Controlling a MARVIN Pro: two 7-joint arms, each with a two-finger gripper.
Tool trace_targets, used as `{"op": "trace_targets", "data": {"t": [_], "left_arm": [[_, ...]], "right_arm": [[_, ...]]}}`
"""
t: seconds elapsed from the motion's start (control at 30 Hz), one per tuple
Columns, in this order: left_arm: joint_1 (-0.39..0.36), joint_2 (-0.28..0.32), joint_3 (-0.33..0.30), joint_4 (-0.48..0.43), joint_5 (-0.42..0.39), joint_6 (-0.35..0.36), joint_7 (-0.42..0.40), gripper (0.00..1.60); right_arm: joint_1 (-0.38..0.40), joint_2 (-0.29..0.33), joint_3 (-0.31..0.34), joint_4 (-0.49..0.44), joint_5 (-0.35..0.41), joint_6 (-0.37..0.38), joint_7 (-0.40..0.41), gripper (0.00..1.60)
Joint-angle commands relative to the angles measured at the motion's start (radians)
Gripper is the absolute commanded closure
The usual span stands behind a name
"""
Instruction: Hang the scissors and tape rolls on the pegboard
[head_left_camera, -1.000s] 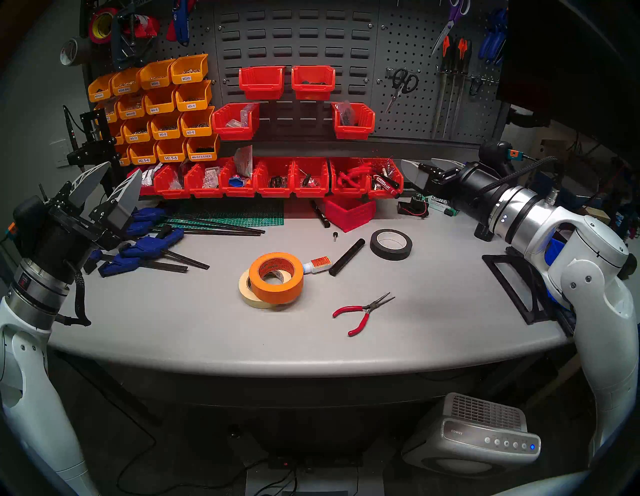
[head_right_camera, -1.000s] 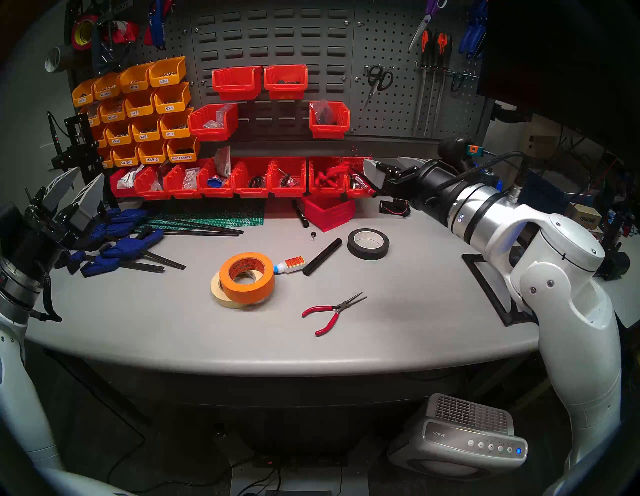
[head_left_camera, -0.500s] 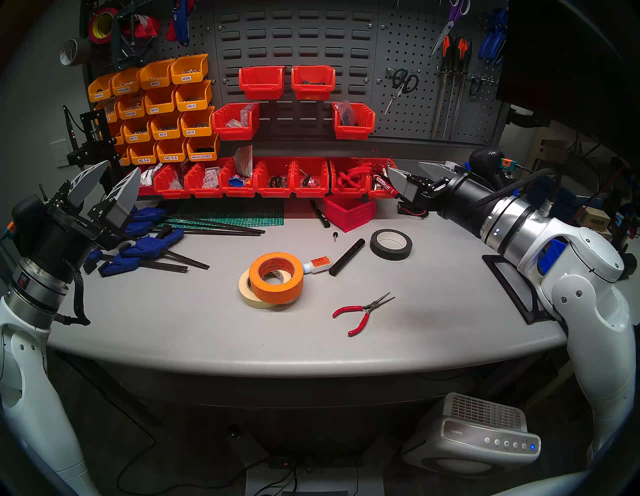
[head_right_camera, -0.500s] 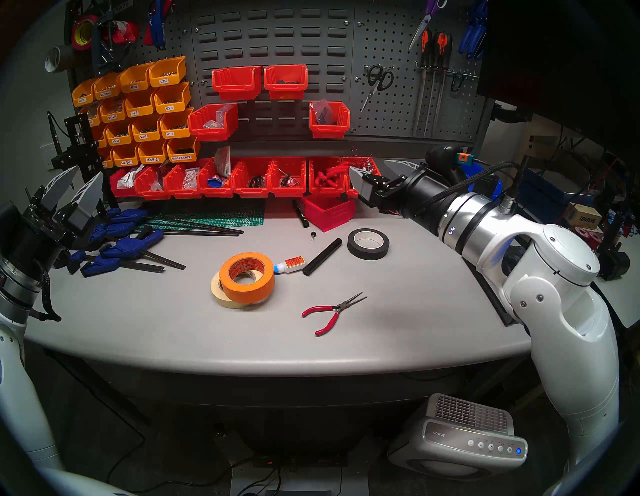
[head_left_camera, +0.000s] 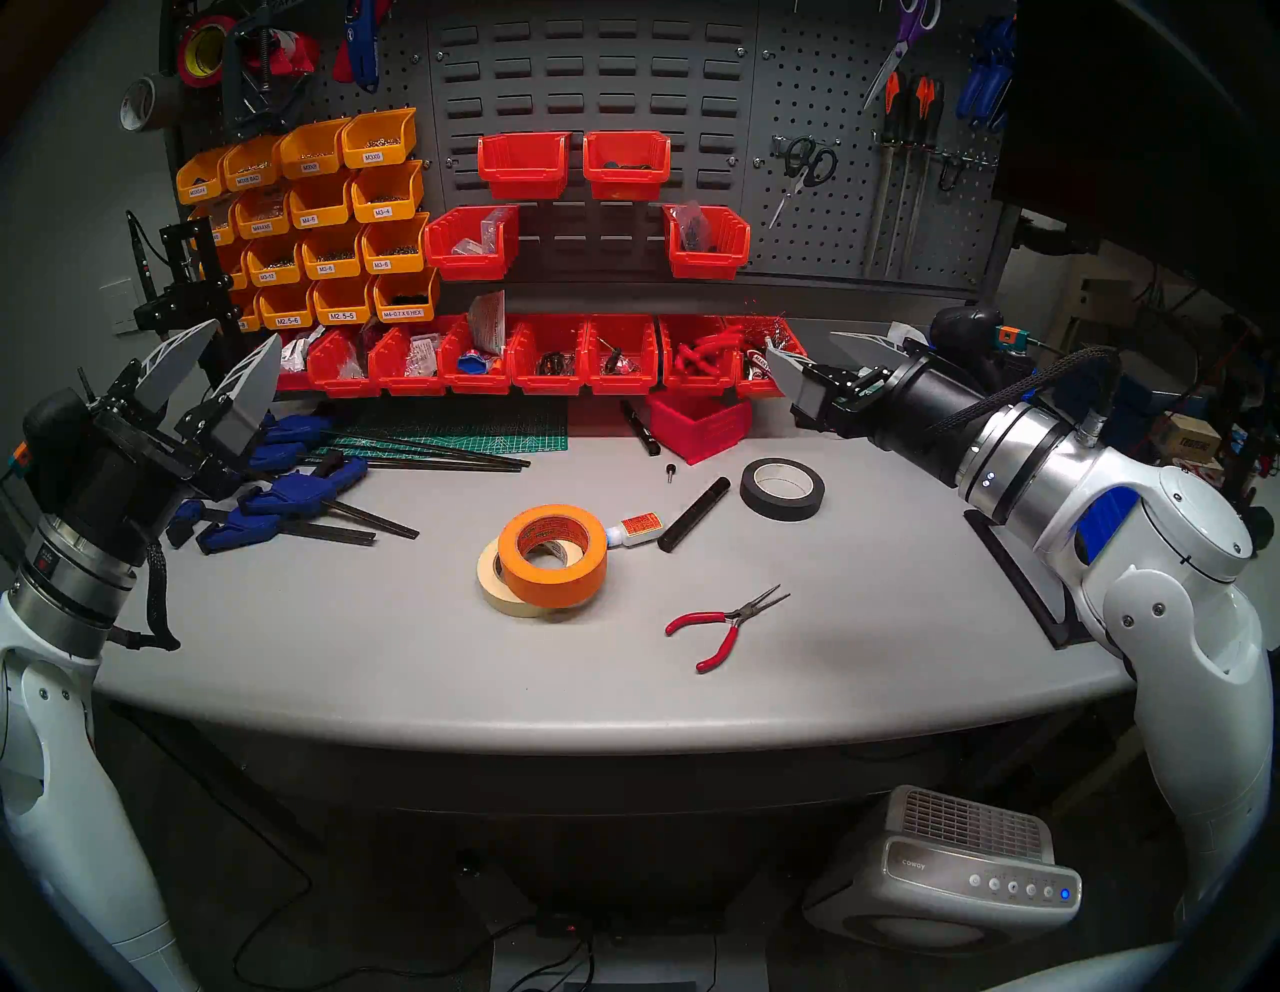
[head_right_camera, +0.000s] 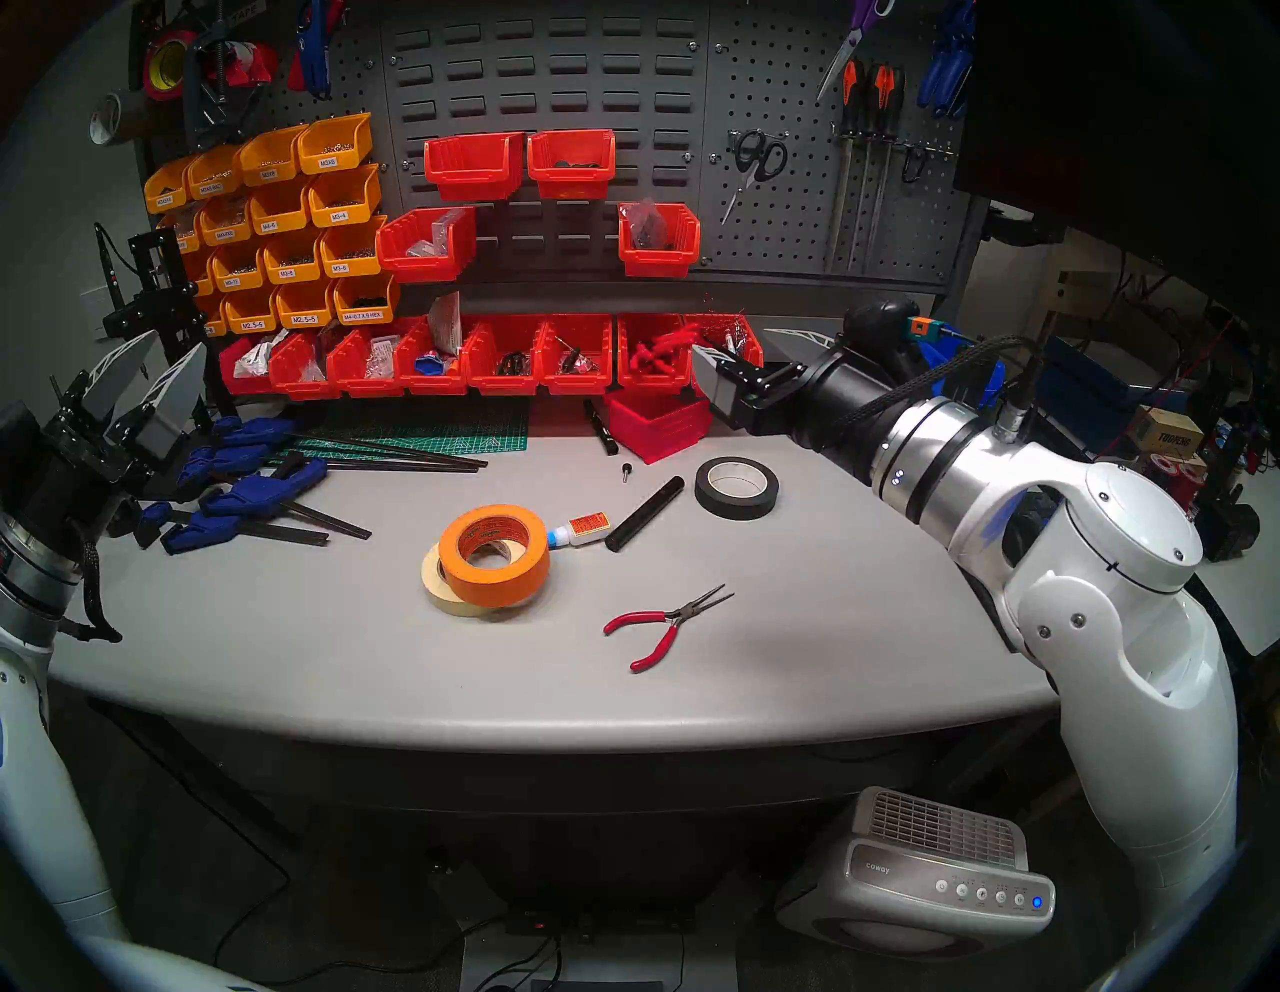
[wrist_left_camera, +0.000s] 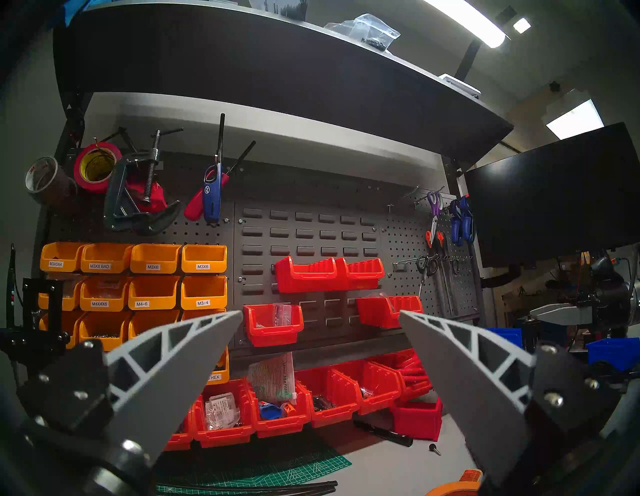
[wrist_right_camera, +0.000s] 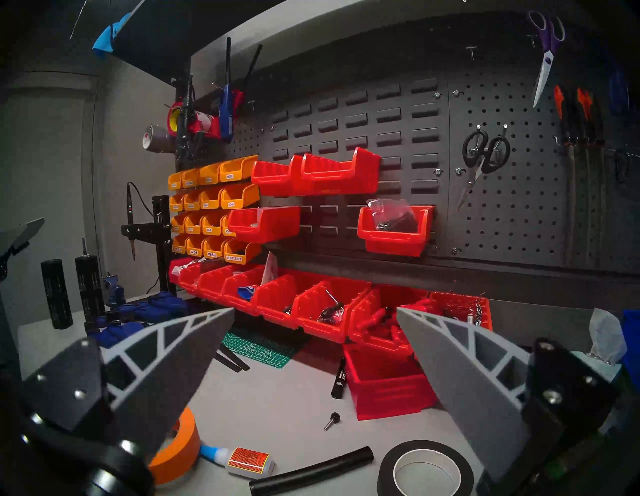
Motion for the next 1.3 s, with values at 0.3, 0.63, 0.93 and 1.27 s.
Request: {"op": "trace_targets", "data": {"t": [0.3, 0.63, 0.93, 1.27], "left_arm": [[-0.013, 0.001, -0.004, -0.02, -0.01, -0.004, -0.002, 0.0], [-0.014, 0.001, -0.003, -0.019, -0.008, -0.004, -0.003, 0.0], [-0.014, 0.001, -0.003, -0.018, -0.007, -0.004, -0.004, 0.0], [-0.014, 0.001, -0.004, -0.018, -0.007, -0.004, -0.005, 0.0]], "right_arm": [[0.009, -0.017, 0.021, -0.022, -0.002, -0.01, -0.012, 0.0], [0.105, 0.04, -0.142, -0.022, -0.003, 0.029, 0.025, 0.0], [0.186, 0.026, -0.293, -0.022, -0.03, 0.048, 0.027, 0.0], [0.265, -0.044, -0.416, -0.009, -0.077, 0.118, 0.041, 0.0]]}}
